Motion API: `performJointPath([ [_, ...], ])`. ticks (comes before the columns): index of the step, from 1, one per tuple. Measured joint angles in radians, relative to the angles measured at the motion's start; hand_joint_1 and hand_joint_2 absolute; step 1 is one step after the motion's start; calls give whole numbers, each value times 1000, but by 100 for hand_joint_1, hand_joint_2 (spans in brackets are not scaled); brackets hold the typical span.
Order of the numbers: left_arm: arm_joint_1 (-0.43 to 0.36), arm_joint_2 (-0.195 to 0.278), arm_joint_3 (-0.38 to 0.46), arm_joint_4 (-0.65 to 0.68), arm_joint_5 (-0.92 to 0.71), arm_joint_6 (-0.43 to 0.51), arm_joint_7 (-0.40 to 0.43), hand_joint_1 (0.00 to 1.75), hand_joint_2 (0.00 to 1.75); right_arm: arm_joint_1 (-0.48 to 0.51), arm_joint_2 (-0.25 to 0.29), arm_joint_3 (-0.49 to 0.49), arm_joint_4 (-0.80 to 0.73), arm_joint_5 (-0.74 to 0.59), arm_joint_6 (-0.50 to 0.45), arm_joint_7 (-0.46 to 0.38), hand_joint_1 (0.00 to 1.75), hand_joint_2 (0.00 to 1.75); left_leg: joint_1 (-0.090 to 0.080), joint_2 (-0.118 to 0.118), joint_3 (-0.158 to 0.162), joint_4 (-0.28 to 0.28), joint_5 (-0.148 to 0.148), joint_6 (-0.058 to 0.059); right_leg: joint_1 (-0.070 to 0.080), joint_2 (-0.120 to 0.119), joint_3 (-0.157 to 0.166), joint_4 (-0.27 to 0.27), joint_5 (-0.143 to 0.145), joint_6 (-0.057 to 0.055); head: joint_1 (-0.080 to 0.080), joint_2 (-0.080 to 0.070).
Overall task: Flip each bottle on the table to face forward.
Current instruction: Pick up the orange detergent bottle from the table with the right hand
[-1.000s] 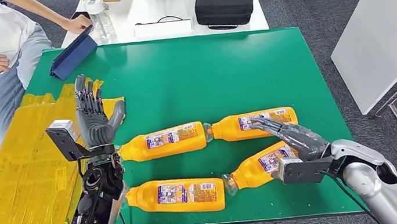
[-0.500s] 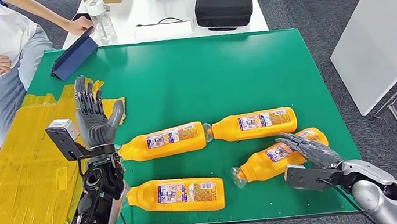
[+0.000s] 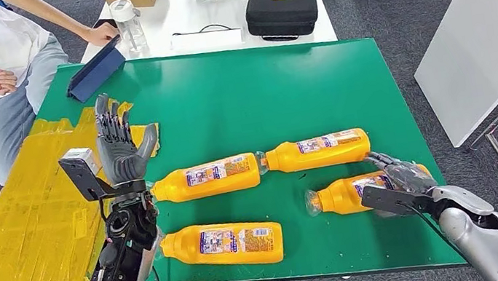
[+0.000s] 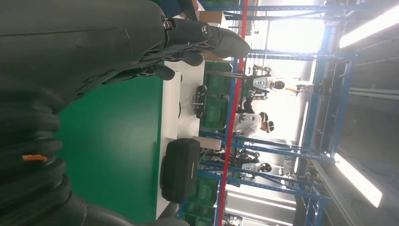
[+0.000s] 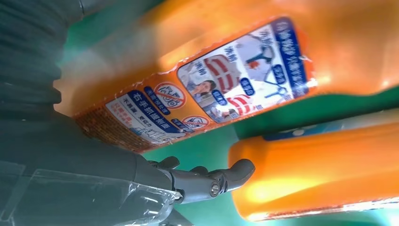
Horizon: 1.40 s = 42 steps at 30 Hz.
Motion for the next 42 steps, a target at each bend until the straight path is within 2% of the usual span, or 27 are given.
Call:
performJointPath([
  [1,0,0,0,0,0,0,-1,0,175,-4,1,0,7,4,0,1,5,175,0,0,0,0,0,0,0,0,0,0,0,0,0,0],
  [2,0,0,0,0,0,0,-2,0,175,-9,1,0,14,6,5,2,41,175,0,0,0,0,0,0,0,0,0,0,0,0,0,0],
  [5,0,0,0,0,0,0,-4,0,175,-26,-1,2,34,9,30,2,168,175,0,0,0,0,0,0,0,0,0,0,0,0,0,0],
  [6,0,0,0,0,0,0,-4,0,175,-31,-2,2,40,9,36,0,175,175,0,-1,0,0,0,0,0,0,0,0,0,0,0,0],
  [22,2,0,0,0,0,-2,-4,0,175,-18,-13,-1,32,-16,26,-25,175,175,0,-1,1,0,-1,0,1,0,2,-2,-1,1,0,0],
  [26,8,2,0,0,1,-6,-5,0,175,19,-14,-13,-33,-55,-17,-102,175,175,1,0,-1,0,-1,0,1,0,2,-1,-1,1,0,0],
  [29,19,6,1,0,0,-10,-15,0,175,79,5,-35,-128,-82,-65,-166,175,175,1,0,-3,0,-2,-1,1,0,0,-1,-1,1,0,0],
  [35,32,8,3,0,-1,-15,-22,0,175,153,41,-65,-259,-84,-79,-175,175,175,2,-1,-6,0,-2,-2,2,0,-4,0,-1,1,0,0],
  [42,36,9,3,0,-2,-15,-22,0,175,175,48,-79,-297,-84,-79,-175,175,175,2,0,-7,0,-2,-2,1,0,-5,-1,-1,1,0,0],
])
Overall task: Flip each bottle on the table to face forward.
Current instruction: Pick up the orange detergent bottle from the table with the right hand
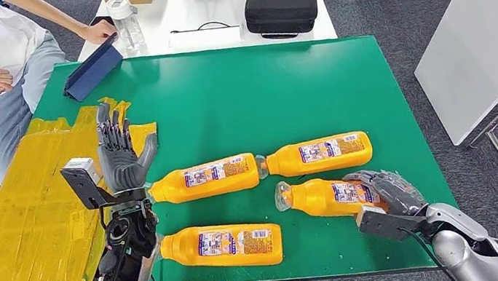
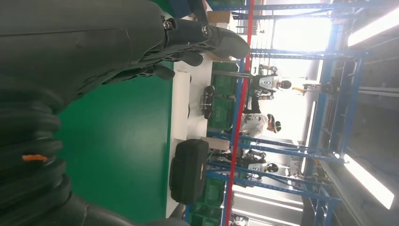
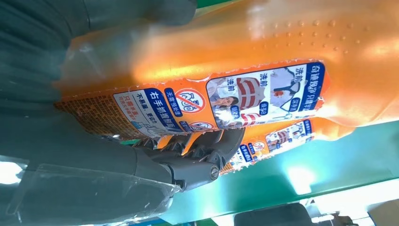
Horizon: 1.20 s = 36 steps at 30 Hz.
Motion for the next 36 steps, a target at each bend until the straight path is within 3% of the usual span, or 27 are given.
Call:
performJointPath([
  [11,2,0,0,0,0,0,0,0,175,8,6,-5,-16,0,-7,-8,175,175,0,0,-1,0,0,0,0,0,-1,0,0,0,0,0],
  [15,6,-9,-3,3,-28,-19,0,0,175,42,139,-64,-164,7,-179,-97,175,175,1,1,-2,0,0,0,1,1,-3,1,0,0,0,0],
  [25,27,-44,-23,16,-73,-52,11,0,175,57,332,-150,-351,-110,-397,-162,175,175,1,1,-2,0,0,0,1,1,-3,0,-1,-1,0,0],
  [29,35,-63,-36,9,-105,-78,38,0,175,89,377,-184,-422,-153,-453,-167,175,175,1,0,-3,0,0,0,0,0,-4,0,-1,-1,0,0],
  [36,36,-86,-59,7,-130,-98,49,0,175,133,408,-226,-479,-215,-479,-166,175,175,1,0,-3,0,-1,-1,0,1,-4,0,-1,-1,0,0],
])
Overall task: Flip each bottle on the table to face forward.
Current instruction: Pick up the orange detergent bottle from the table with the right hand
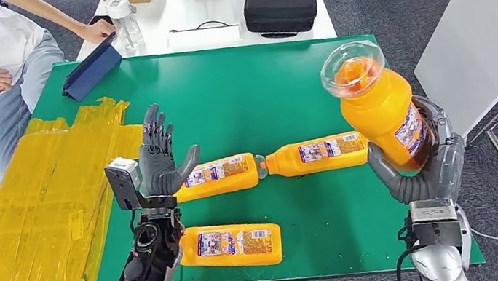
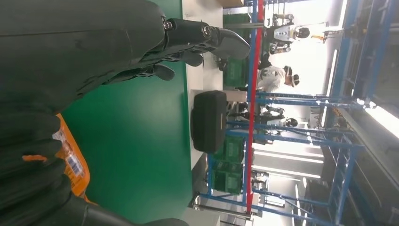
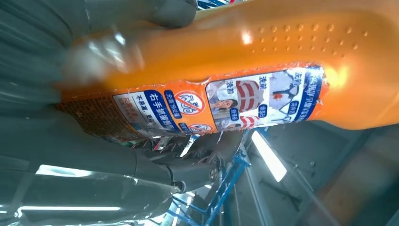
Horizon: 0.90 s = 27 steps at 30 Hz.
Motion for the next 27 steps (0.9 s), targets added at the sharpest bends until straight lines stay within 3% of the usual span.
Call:
performJointPath([
  [5,0,-19,-49,-11,-11,-59,-2,0,175,-70,21,-2,133,-15,-8,1,175,175,0,1,0,0,1,0,0,0,0,0,0,0,0,0],
  [11,3,-30,-101,-67,103,-245,24,0,175,-136,58,-2,305,3,-14,21,175,175,0,0,0,0,1,0,0,0,0,1,0,0,0,0],
  [15,3,-30,-118,-103,147,-319,42,0,175,-144,78,-10,356,26,-14,50,175,175,0,0,0,0,1,0,0,0,0,1,0,0,0,0],
  [27,2,-30,-152,-130,151,-330,47,0,175,-170,113,-72,436,54,22,64,175,175,0,0,0,0,1,0,0,0,0,0,0,0,0,0],
])
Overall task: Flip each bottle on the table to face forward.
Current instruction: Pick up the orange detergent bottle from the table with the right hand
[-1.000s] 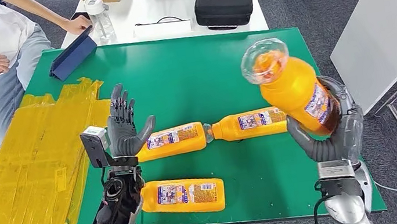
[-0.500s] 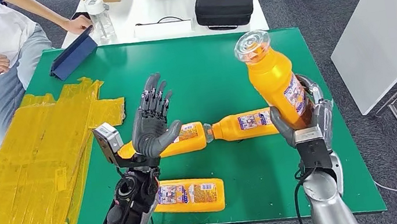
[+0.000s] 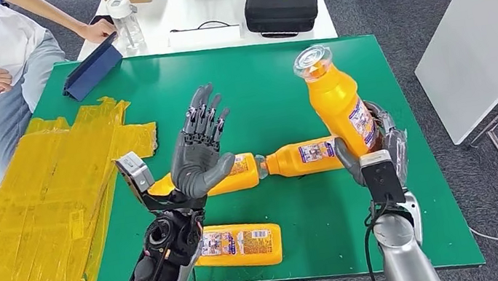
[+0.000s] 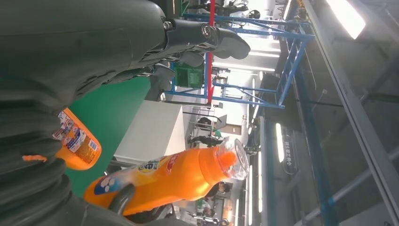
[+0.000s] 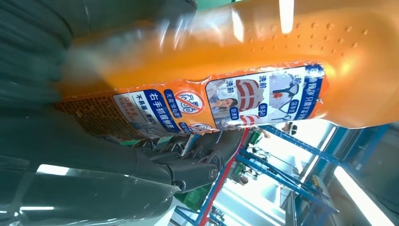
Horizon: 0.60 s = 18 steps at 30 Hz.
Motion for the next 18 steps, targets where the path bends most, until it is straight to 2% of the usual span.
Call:
performJointPath([
  [12,-4,0,-9,0,0,3,-1,0,175,-24,16,-11,47,5,6,-3,175,175,0,0,0,0,0,0,0,0,0,0,0,0,0,0],
  [18,-23,0,-23,17,-44,84,-7,0,175,-38,38,-4,51,30,28,-14,175,175,0,0,0,0,0,0,0,0,0,0,0,0,0,0],
])
